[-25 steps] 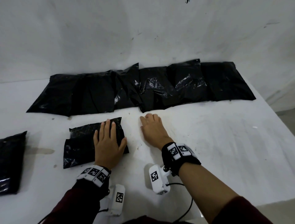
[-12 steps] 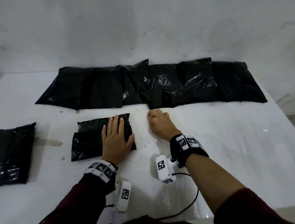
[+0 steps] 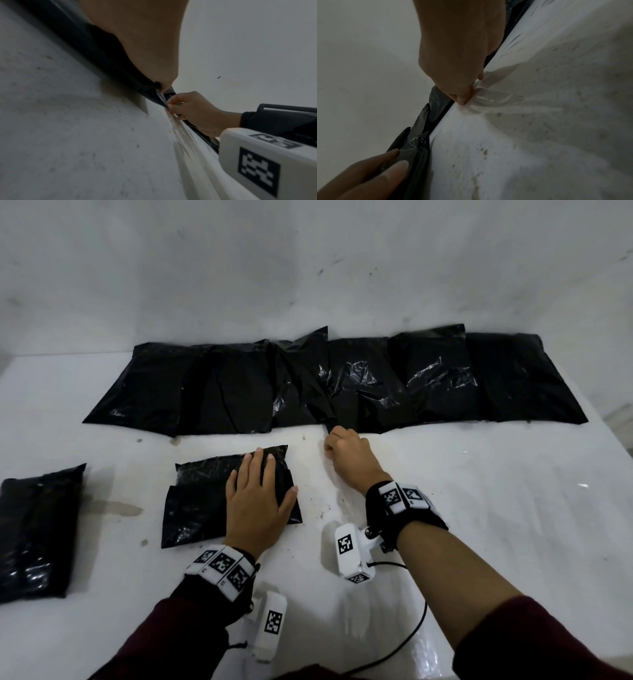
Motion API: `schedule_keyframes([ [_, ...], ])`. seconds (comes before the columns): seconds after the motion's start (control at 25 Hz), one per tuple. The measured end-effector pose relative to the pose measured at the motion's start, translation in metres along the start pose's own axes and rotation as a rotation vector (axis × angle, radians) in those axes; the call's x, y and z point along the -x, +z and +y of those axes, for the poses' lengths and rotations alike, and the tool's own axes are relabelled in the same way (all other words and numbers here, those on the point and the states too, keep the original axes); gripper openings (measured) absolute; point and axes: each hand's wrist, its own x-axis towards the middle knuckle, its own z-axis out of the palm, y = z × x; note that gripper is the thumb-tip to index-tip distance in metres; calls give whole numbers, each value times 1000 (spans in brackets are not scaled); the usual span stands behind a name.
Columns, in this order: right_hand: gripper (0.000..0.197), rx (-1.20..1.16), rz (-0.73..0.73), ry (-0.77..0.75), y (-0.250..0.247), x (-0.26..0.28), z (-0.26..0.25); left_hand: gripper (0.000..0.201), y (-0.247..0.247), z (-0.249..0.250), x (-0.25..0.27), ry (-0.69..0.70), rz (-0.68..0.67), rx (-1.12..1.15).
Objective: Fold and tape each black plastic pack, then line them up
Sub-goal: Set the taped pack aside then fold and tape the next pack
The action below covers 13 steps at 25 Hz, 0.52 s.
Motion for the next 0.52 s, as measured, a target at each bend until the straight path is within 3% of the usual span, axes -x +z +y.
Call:
schedule_keyframes([
  [0.32,21,79,-17,-9,-1,1,-6,71,3,2,1,1,25,15],
  [0.52,22,47,61,-12,7,2,-4,70,3,2,0,2,41,8],
])
